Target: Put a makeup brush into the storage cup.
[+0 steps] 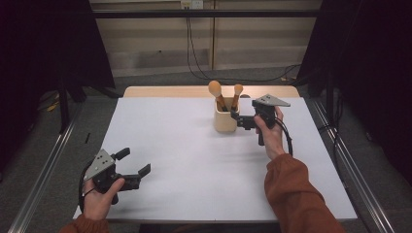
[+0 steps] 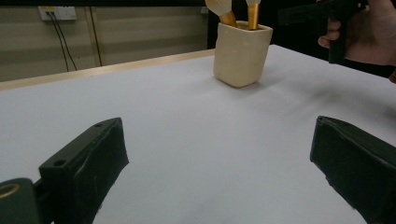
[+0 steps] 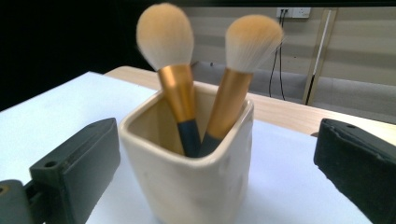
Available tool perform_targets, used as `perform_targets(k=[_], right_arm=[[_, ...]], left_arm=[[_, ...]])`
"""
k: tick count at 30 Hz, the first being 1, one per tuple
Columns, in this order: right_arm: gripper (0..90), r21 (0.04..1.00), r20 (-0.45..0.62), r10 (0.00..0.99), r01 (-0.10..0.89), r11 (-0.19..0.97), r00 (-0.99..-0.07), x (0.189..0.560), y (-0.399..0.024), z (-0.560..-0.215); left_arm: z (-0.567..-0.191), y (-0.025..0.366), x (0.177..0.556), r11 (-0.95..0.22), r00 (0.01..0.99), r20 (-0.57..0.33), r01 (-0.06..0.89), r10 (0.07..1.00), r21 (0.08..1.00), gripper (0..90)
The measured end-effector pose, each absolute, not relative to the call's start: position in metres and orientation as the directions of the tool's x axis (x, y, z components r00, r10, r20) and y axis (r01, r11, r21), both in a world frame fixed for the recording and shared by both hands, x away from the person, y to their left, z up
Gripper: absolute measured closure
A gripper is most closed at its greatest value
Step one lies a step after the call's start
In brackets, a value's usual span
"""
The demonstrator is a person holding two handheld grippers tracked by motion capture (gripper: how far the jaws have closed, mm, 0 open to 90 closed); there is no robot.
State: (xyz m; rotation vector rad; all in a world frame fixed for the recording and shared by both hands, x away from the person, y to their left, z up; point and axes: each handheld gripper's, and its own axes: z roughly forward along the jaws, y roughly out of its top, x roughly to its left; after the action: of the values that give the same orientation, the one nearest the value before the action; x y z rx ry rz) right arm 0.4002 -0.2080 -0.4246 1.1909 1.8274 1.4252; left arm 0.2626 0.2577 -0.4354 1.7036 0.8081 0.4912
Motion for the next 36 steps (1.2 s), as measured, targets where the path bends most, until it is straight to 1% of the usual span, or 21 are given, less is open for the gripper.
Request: perform_targets(k=[4, 9, 15, 21, 30, 36], right_arm=[[0.1, 0.951, 0.115, 0.877, 0.306, 0.039, -0.467, 0.391, -0.212, -0.426], [1.1, 0.949, 0.109, 0.894, 0.314, 0.038, -0.436, 0.38, -0.215, -0.43], [1.3, 0.945, 0.112, 0.886, 0.323, 0.045, -0.45, 0.365, -0.218, -0.431], [0.9, 0.956, 0.104, 0.888, 0.293, 0.035, -0.448, 0.352, -0.223, -0.428], [1.1, 0.956, 0.101, 0.883, 0.29, 0.042, -0.458, 0.33, -0.23, -0.428], [1.4, 0.959, 0.088, 0.89, 0.279, 0.045, -0.448, 0.313, -0.24, -0.424]], left_arm=[[-0.435, 0.259, 0.262, -0.133, 0.676, -0.083, 0.261, 0.732, 0.956, 3.6], [-0.435, 0.259, 0.263, -0.129, 0.673, -0.086, 0.263, 0.735, 0.956, 3.6], [-0.435, 0.259, 0.262, -0.13, 0.671, -0.086, 0.265, 0.736, 0.955, 3.6], [-0.435, 0.26, 0.262, -0.123, 0.666, -0.091, 0.267, 0.741, 0.956, 3.6], [-0.435, 0.26, 0.262, -0.128, 0.666, -0.085, 0.264, 0.741, 0.956, 3.6], [-0.435, 0.26, 0.261, -0.123, 0.665, -0.088, 0.265, 0.742, 0.956, 3.6]])
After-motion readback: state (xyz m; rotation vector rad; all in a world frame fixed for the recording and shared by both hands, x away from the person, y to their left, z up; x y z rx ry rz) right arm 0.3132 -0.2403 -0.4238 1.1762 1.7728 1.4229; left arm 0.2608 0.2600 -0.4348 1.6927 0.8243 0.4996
